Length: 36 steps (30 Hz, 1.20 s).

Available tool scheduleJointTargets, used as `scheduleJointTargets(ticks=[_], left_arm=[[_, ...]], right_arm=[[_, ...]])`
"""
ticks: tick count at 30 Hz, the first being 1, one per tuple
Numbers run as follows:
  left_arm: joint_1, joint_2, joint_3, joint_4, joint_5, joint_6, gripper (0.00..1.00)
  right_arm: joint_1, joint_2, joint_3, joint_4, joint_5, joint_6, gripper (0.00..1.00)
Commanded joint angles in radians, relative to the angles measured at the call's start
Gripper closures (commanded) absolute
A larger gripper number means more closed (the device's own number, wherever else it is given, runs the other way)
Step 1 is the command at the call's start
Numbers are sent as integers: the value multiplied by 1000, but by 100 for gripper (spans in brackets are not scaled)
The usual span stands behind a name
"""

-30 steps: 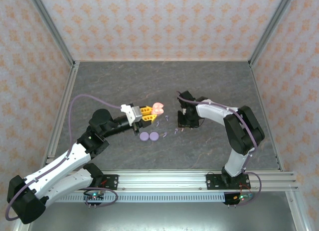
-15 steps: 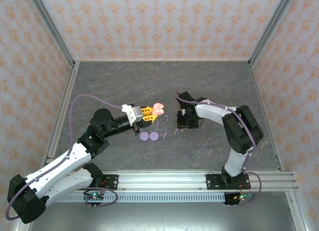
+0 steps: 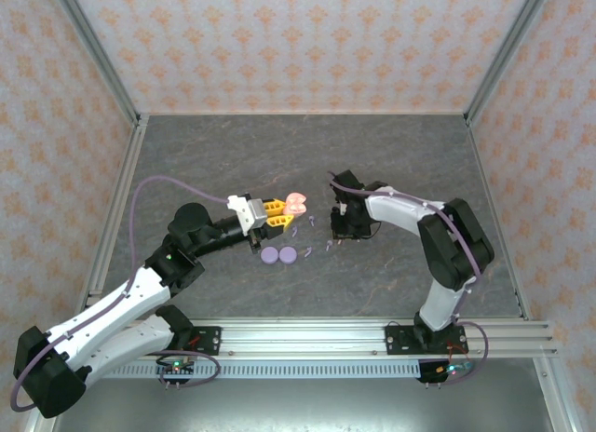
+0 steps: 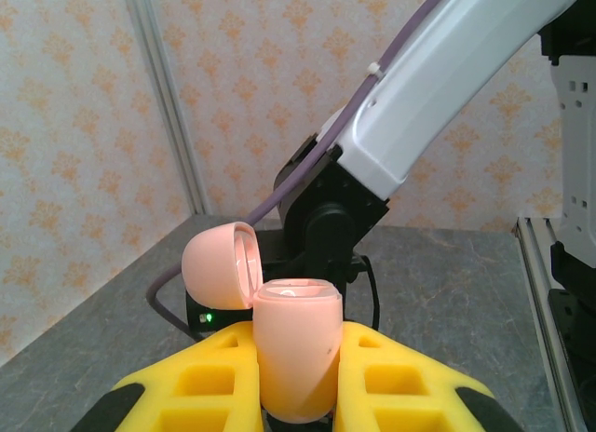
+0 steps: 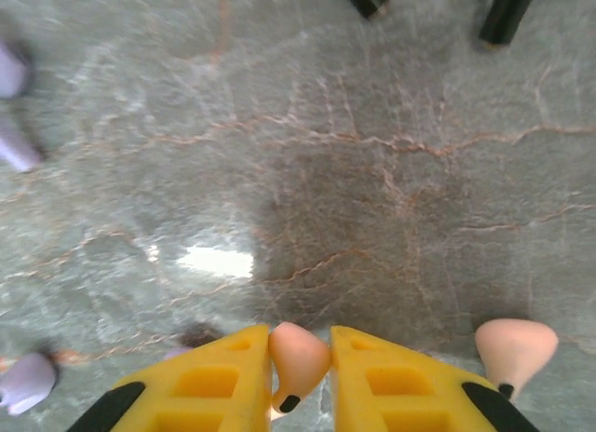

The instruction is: Insert wireless bluetooth earbuds into charging case

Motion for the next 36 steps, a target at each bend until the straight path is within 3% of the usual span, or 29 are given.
scheduleJointTargets(ticks=[1,13,18,26,36], left_arm=[[-9,-7,17,34,20,-18,100],[-14,52,-16,147,6,-137,100],[-25,73,-16,161,-1,-145,100],[-38,102,-7,199,7,-167,100],[-40,88,-6,210,4,-182,100]], right_arm=[[7,-143,-3,38,26,-62,79],[9,-571,10,234,-204,-251,80],[29,-684,30,318,-275,-295,79],[172,-717,76,350,-236,-397,79],[239,-716,50,377,-186,-446,79]])
